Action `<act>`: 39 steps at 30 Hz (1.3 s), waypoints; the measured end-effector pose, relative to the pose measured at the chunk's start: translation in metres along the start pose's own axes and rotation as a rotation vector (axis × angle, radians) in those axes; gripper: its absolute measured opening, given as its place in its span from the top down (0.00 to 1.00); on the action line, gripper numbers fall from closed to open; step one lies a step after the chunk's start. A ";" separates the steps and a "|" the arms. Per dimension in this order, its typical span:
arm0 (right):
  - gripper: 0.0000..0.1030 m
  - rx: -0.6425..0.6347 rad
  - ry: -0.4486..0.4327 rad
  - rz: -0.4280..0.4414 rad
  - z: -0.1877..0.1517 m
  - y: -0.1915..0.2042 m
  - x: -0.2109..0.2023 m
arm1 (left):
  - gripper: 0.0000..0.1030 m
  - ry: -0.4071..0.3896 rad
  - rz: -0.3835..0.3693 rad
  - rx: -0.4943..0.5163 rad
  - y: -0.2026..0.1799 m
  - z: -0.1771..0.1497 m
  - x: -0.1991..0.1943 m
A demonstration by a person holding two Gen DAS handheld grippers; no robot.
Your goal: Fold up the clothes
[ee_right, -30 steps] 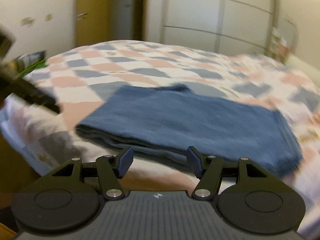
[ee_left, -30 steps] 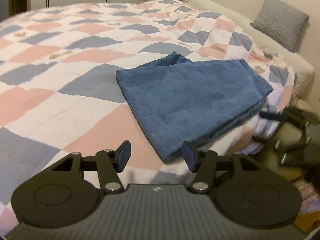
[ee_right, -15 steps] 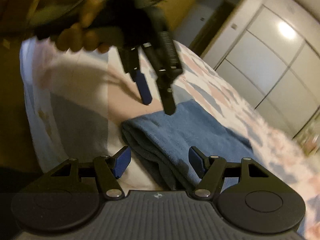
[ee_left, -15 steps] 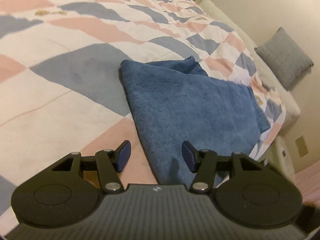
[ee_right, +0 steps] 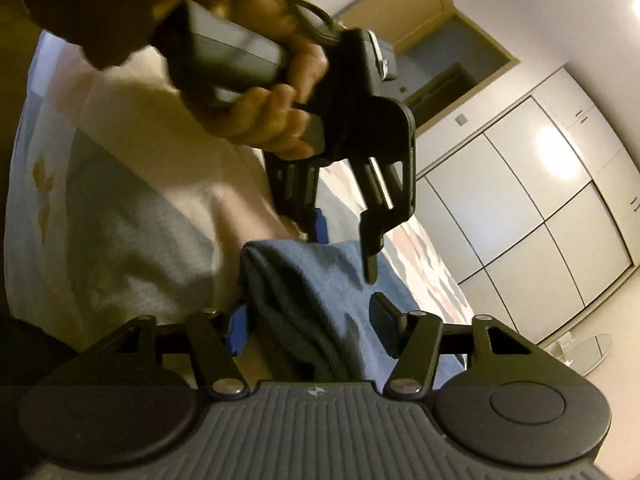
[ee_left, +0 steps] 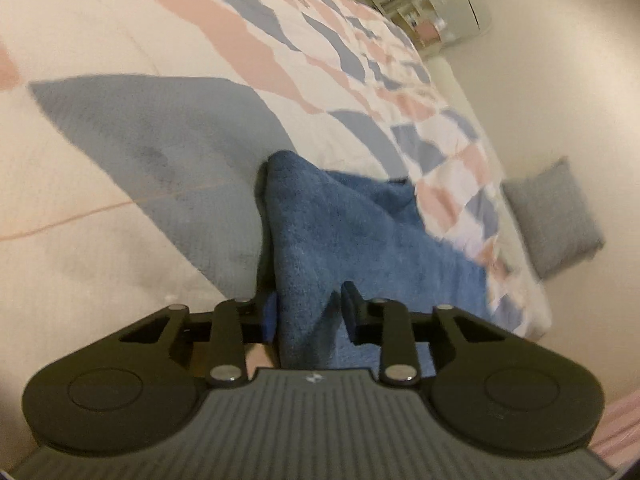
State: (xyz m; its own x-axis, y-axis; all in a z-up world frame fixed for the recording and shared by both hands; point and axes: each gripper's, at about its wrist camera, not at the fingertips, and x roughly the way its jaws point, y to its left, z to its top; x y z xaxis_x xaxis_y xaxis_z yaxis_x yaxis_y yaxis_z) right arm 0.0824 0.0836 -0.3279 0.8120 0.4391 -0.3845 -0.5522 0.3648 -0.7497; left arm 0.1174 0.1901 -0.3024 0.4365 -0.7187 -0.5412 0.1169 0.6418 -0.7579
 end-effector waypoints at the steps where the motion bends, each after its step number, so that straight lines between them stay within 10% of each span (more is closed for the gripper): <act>1: 0.58 -0.017 -0.001 0.002 -0.001 0.004 0.001 | 0.82 -0.002 0.005 0.016 -0.003 0.000 -0.001; 16: 0.88 0.717 -0.138 -0.035 -0.040 -0.140 -0.063 | 0.88 -0.115 -0.098 0.315 -0.178 0.003 0.002; 25: 0.89 1.195 -0.086 -0.272 -0.183 -0.238 -0.149 | 0.81 -0.028 -0.276 0.453 -0.313 -0.024 0.110; 30: 0.88 1.673 0.077 -0.225 -0.306 -0.242 -0.144 | 0.81 0.070 -0.085 0.576 -0.292 -0.060 0.150; 33: 0.79 1.904 -0.019 -0.098 -0.346 -0.236 -0.142 | 0.81 0.110 0.008 0.582 -0.267 -0.076 0.167; 39: 0.66 1.908 -0.091 -0.045 -0.350 -0.271 -0.133 | 0.81 0.079 0.019 0.566 -0.250 -0.081 0.172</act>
State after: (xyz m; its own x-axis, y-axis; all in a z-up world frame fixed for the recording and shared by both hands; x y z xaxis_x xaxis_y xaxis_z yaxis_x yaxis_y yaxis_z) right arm 0.1902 -0.3613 -0.2623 0.8539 0.4172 -0.3112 -0.0295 0.6358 0.7713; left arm 0.0909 -0.1161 -0.2356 0.3780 -0.7096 -0.5946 0.5790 0.6824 -0.4462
